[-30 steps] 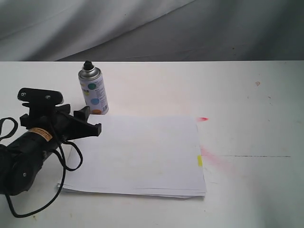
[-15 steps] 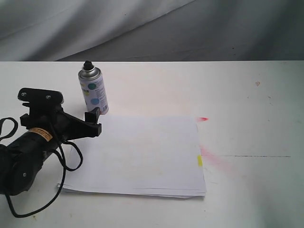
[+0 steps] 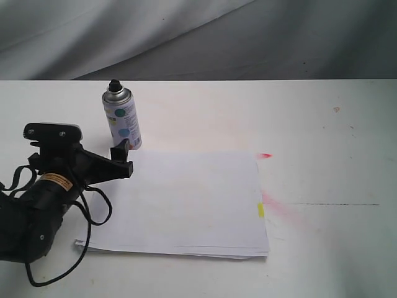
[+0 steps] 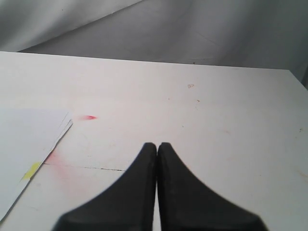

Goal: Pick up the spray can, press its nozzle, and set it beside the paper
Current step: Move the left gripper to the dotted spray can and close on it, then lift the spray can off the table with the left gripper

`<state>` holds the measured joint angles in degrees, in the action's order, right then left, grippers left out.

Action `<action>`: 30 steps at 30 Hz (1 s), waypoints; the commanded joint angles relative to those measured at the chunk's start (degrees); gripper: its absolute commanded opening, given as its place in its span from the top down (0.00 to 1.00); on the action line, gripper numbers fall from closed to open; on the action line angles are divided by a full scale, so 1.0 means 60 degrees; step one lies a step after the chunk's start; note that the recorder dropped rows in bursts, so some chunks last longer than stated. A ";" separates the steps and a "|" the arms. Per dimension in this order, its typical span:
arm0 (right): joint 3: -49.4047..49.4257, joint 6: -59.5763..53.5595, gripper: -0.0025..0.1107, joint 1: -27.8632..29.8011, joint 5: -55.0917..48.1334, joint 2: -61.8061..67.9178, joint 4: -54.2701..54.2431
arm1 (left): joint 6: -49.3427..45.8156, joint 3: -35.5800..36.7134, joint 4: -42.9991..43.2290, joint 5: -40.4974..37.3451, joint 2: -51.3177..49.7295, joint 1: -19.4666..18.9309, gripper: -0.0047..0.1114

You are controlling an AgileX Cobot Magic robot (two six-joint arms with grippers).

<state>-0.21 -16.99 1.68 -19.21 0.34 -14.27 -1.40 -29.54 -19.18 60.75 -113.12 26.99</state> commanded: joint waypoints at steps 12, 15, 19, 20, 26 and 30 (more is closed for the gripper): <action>0.0034 -0.0009 0.98 0.0080 0.0018 -0.0056 0.0110 | -0.0232 -0.1600 0.0000 0.0305 -0.1259 0.0045 0.19; 0.0034 -0.0009 0.98 0.0080 0.0018 -0.0056 0.0110 | -0.0407 -0.2007 0.0000 0.0183 -0.1482 0.0045 0.19; 0.0034 -0.0009 0.98 0.0080 0.0018 -0.0056 0.0110 | -0.0550 -0.2586 0.0000 -0.0437 -0.1750 -0.0252 0.19; 0.0034 -0.0009 0.98 0.0080 0.0018 -0.0056 0.0110 | -0.0550 -0.2747 0.0018 -0.0561 -0.1834 -0.0352 0.19; 0.0034 -0.0009 0.98 0.0080 0.0018 -0.0056 0.0110 | -0.0550 -0.3582 0.0853 -0.0816 -0.2243 -0.0855 0.19; 0.0034 -0.0009 0.98 0.0080 0.0018 -0.0056 0.0110 | -0.0567 -0.4437 0.1067 -0.1411 -0.2645 -0.1074 0.19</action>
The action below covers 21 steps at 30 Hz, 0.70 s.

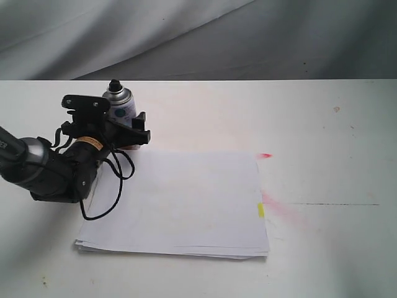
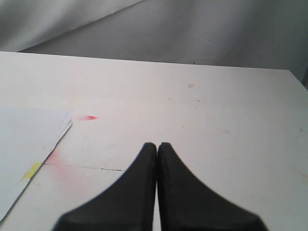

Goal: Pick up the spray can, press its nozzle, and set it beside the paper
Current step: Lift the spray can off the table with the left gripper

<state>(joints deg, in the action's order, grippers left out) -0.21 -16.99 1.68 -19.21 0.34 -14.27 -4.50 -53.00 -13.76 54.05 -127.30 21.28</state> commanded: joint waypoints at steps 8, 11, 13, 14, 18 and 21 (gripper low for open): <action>0.0034 -0.0009 0.98 0.0080 0.0018 -0.0056 0.0110 | -0.0076 -0.0776 0.0165 -0.0240 -0.0486 -0.0123 0.22; 0.0034 -0.0009 0.98 0.0080 0.0018 -0.0056 0.0110 | -0.0076 -0.0776 0.0165 -0.0240 -0.0486 -0.0123 0.31; 0.0034 -0.0009 0.98 0.0080 0.0018 -0.0056 0.0110 | -0.0076 -0.0776 0.0165 -0.0240 -0.0486 -0.0123 0.48; 0.0034 -0.0009 0.98 0.0080 0.0018 -0.0056 0.0110 | -0.0076 -0.0776 0.0165 -0.0240 -0.0486 -0.0123 0.53; 0.0034 -0.0009 0.98 0.0080 0.0018 -0.0056 0.0110 | -0.0610 -0.0776 0.0165 -0.0191 -0.0465 -0.0123 0.96; 0.0034 -0.0009 0.98 0.0080 0.0018 -0.0056 0.0110 | -0.0823 -0.0776 0.0062 -0.0425 -0.0025 -0.0123 0.96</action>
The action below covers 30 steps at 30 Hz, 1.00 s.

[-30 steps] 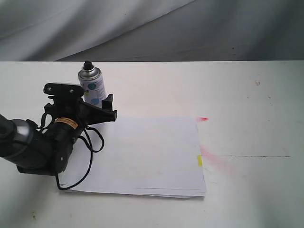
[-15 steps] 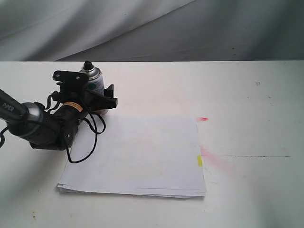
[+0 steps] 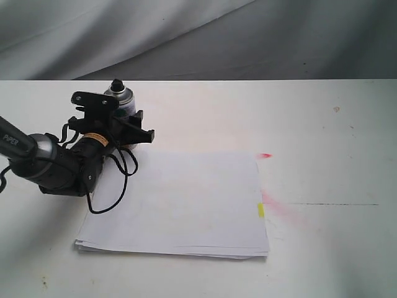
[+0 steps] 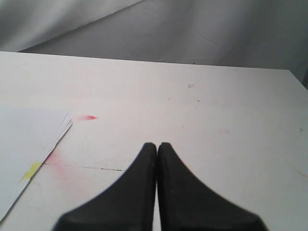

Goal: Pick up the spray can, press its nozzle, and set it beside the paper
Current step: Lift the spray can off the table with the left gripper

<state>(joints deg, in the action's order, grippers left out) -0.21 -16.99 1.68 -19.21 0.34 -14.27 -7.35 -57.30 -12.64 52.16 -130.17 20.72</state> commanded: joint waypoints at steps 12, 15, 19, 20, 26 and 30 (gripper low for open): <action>0.0034 -0.0009 0.98 0.0080 0.0018 -0.0056 0.0110 | -0.1605 -0.0059 -0.0105 -0.4574 0.3869 -0.0030 0.96; 0.0034 -0.0009 0.98 0.0080 0.0018 -0.0056 0.0110 | -0.1632 -0.0038 -0.0105 -0.6225 0.4843 -0.0030 0.96; 0.0034 -0.0009 0.98 0.0080 0.0018 -0.0056 0.0110 | -0.2082 -0.0038 -0.0091 -0.7653 0.5794 -0.0010 0.96; 0.0034 -0.0009 0.98 0.0080 0.0018 -0.0056 0.0110 | -0.2167 -0.0038 -0.0091 -0.7988 0.5969 -0.0010 0.96; 0.0034 -0.0009 0.98 0.0080 0.0018 -0.0056 0.0110 | -0.2881 0.0962 -0.0058 -0.8694 0.6843 0.0145 0.96; 0.0034 -0.0009 0.98 0.0080 0.0018 -0.0056 0.0110 | -0.3221 0.2080 -0.0018 -0.7967 0.7474 0.0608 0.96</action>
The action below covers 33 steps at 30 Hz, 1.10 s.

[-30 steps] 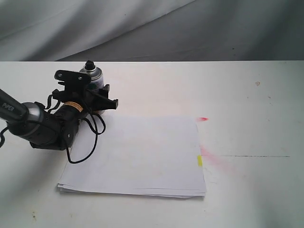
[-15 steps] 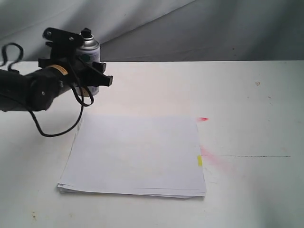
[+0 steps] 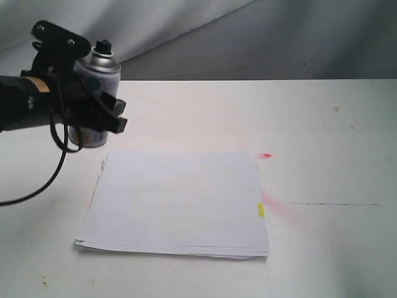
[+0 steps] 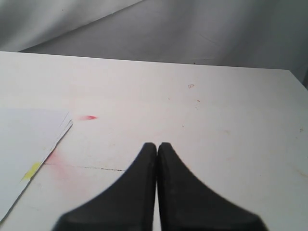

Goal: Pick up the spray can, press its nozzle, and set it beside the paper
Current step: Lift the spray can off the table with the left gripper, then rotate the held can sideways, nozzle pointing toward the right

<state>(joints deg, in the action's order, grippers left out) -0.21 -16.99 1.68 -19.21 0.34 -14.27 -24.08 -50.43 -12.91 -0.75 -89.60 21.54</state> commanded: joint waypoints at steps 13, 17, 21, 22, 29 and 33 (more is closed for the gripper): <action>0.0034 -0.0009 0.98 0.0080 0.0018 -0.0056 0.0110 | -0.0588 0.1816 -0.0041 0.1731 0.1028 0.1179 0.96; 0.0034 -0.0009 0.98 0.0080 0.0018 -0.0056 0.0110 | -0.0744 0.1816 0.0132 0.1494 0.1028 0.1179 0.96; 0.0034 -0.0009 0.98 0.0080 0.0018 -0.0056 0.0110 | -0.1414 0.1816 0.0133 0.1391 0.0870 0.1179 0.96; 0.0034 -0.0009 0.98 0.0080 0.0018 -0.0056 0.0110 | -0.1558 0.1816 0.0133 0.1412 0.0758 0.1179 0.96; 0.0034 -0.0009 0.98 0.0080 0.0018 -0.0056 0.0110 | -0.3114 0.1816 -0.0025 0.1910 0.0067 0.1569 0.96; 0.0034 -0.0009 0.98 0.0080 0.0018 -0.0056 0.0110 | -0.3798 0.1816 -0.0899 0.2237 -0.0200 0.1566 0.96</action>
<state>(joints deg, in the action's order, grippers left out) -0.21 -16.99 1.68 -19.21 0.34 -14.27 -43.51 -39.46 -14.56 8.42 -90.43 30.69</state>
